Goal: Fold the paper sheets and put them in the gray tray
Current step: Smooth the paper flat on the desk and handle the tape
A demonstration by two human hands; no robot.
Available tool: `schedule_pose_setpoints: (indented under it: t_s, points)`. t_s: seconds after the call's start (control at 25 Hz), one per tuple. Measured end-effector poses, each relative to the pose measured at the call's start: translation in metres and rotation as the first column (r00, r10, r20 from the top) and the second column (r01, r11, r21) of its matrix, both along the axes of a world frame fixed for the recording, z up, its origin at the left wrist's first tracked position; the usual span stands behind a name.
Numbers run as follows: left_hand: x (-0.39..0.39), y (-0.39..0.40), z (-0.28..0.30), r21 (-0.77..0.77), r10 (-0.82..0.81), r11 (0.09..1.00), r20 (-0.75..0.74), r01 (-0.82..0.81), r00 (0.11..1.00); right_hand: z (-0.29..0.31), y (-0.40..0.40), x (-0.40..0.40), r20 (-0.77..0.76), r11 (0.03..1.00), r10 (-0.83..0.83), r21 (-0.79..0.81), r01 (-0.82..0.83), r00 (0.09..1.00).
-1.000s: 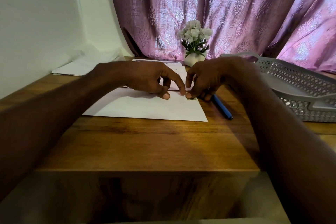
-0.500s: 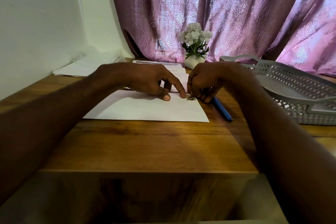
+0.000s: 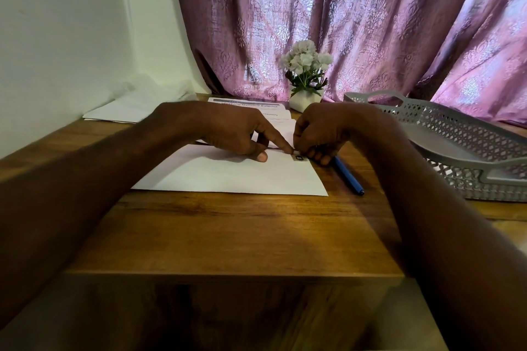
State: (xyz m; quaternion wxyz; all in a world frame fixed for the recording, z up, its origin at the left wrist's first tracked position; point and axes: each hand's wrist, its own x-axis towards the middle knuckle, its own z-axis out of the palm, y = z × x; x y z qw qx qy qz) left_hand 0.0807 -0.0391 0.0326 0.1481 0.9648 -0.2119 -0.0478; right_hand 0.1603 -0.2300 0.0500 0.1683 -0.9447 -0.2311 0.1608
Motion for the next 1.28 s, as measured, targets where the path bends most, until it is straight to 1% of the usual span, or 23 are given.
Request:
schedule_pose_setpoints:
  t_s: [0.2,0.36,0.48,0.56,0.76,0.88,0.96,1.12,1.28]
  points:
    - [-0.001,-0.005,0.002,0.010,0.043,0.999,0.039,-0.043,0.998,0.004,-0.004,-0.001,-0.040,0.998,0.063,-0.015,-0.064,0.997]
    - [-0.004,-0.007,0.003,0.031,0.044,0.999,0.030,-0.044,0.999,0.006,-0.009,-0.003,-0.082,0.992,0.123,-0.024,-0.125,0.989]
    - [-0.009,-0.009,0.005,0.043,0.068,0.997,0.025,-0.069,0.997,0.006,-0.009,-0.001,-0.085,0.993,0.117,0.001,-0.118,0.989]
    - [-0.010,-0.012,0.006,0.043,0.078,0.996,0.024,-0.079,0.997,0.005,-0.007,-0.001,-0.070,0.994,0.110,-0.012,-0.111,0.991]
    - [-0.010,-0.013,0.007,0.054,0.077,0.996,0.019,-0.077,0.997,0.007,-0.011,-0.003,-0.114,0.983,0.168,-0.057,-0.175,0.979]
    - [-0.009,-0.012,0.006,0.053,0.078,0.995,0.018,-0.079,0.997,0.006,-0.011,-0.002,-0.128,0.990,0.137,-0.005,-0.139,0.982]
    - [-0.009,-0.012,0.006,0.053,0.083,0.995,0.016,-0.083,0.996,0.004,-0.010,-0.001,-0.118,0.992,0.121,-0.012,-0.123,0.986]
    - [-0.010,-0.013,0.007,0.068,0.079,0.995,0.022,-0.080,0.997,0.008,-0.015,0.003,-0.150,0.981,0.179,-0.051,-0.188,0.972]
    - [-0.011,-0.014,0.009,0.048,0.075,0.996,0.013,-0.075,0.997,0.008,-0.016,0.005,-0.155,0.992,0.122,0.011,-0.122,0.980]
